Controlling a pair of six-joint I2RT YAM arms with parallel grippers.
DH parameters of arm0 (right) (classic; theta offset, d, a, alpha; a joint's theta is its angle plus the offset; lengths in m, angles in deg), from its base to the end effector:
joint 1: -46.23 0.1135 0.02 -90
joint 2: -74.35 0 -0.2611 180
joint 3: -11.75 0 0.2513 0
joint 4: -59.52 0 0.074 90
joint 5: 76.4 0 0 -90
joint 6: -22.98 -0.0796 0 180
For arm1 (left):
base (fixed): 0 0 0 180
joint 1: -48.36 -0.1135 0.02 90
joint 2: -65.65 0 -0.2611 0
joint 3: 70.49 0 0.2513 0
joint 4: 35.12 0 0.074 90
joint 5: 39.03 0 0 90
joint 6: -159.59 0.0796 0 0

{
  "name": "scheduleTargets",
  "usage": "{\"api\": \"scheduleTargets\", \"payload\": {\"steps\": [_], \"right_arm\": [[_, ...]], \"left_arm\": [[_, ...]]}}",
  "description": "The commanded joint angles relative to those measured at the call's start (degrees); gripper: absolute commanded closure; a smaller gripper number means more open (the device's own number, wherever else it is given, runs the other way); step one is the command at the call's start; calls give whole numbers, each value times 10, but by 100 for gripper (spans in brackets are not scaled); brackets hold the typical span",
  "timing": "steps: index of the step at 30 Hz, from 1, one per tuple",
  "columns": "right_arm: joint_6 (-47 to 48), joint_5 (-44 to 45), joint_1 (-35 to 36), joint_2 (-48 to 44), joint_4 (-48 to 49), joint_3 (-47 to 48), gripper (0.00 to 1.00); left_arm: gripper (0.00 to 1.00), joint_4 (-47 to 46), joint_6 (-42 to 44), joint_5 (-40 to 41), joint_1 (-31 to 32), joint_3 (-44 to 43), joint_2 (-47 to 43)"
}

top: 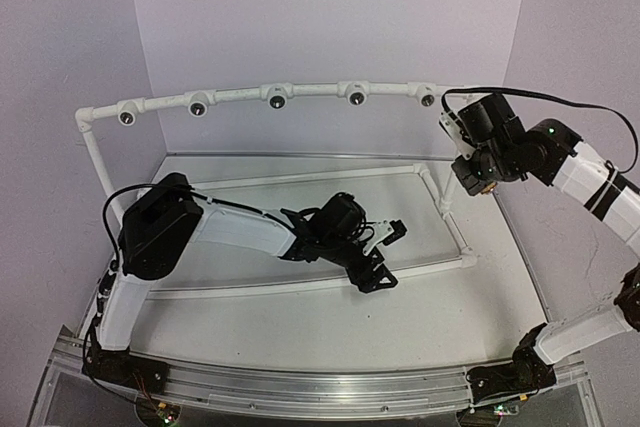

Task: Install the water faucets
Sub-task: Hold the pipeline at the center of the board.

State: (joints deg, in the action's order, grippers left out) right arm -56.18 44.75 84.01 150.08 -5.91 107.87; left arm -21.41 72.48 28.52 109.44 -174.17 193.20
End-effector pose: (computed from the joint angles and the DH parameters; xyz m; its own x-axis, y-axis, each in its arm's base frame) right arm 0.2557 0.1461 0.3535 -0.5050 -0.5951 -0.6252 -0.3364 0.8027 -0.4924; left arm 0.2277 -0.4750 0.1288 -0.2464 0.5423 -0.8032 0.9690 0.1549 -0.1926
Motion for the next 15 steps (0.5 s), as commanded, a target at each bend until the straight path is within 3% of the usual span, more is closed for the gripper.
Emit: {"api": "scheduleTargets", "payload": {"steps": [1, 3, 6, 8, 11, 13, 14, 15], "right_arm": [[109, 63, -1, -50, 103, -29, 100], [144, 87, -1, -51, 135, -36, 100], [257, 90, -1, -76, 260, -86, 100], [349, 74, -1, -103, 342, -139, 100], [475, 32, -1, -141, 498, -208, 100], [556, 5, -1, -158, 595, -256, 100], [581, -4, -1, -159, 642, -267, 100], [612, -9, -1, -154, 669, -275, 100]], "left_arm": [[18, 46, 52, 33, 11, -84, 68], [21, 61, 59, 48, 15, -108, 95], [26, 84, 75, 76, 18, -125, 123], [38, 103, 83, 103, 18, -131, 131], [47, 141, 92, 121, 18, -140, 126], [61, 160, 96, 139, 18, -137, 119], [76, 169, 96, 146, 18, -132, 116], [85, 173, 96, 149, 18, -119, 113]]}}
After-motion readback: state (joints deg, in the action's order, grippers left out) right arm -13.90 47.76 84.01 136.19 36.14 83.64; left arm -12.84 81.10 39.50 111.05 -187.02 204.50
